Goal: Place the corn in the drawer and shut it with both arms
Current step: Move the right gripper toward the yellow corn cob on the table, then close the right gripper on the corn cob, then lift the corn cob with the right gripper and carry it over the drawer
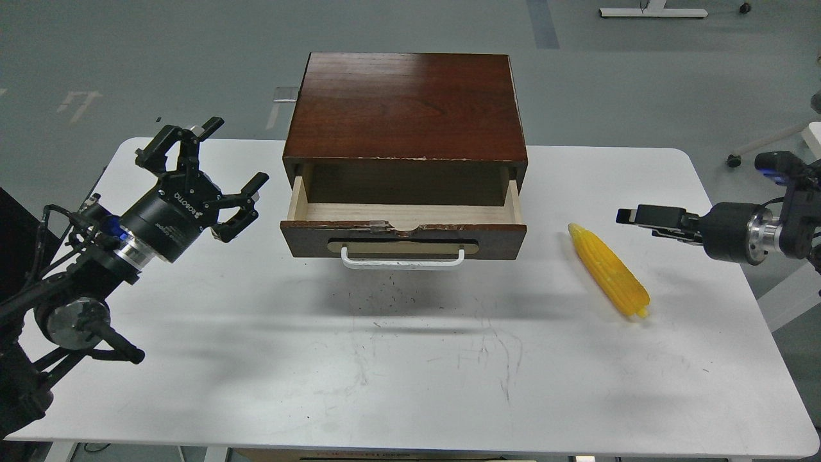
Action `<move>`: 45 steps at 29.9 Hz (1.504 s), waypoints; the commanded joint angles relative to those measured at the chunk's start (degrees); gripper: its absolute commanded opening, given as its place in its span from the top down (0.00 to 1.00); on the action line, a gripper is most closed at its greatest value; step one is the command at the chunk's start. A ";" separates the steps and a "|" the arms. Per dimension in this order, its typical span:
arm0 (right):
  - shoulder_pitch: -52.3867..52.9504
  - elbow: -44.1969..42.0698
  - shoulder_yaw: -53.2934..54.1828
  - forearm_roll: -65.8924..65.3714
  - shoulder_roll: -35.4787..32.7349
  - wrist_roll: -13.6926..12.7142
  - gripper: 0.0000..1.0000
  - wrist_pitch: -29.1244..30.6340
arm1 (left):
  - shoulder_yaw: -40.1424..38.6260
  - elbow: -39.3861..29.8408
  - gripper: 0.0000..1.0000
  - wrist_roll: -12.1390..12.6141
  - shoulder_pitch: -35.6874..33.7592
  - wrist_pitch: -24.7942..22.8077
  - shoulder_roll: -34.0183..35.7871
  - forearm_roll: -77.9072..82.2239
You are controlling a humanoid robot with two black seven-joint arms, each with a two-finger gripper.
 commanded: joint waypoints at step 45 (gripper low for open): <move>8.42 0.09 -10.94 -2.18 4.09 -0.02 0.83 -7.65 | 0.18 -0.77 0.00 0.09 0.08 0.00 1.48 0.62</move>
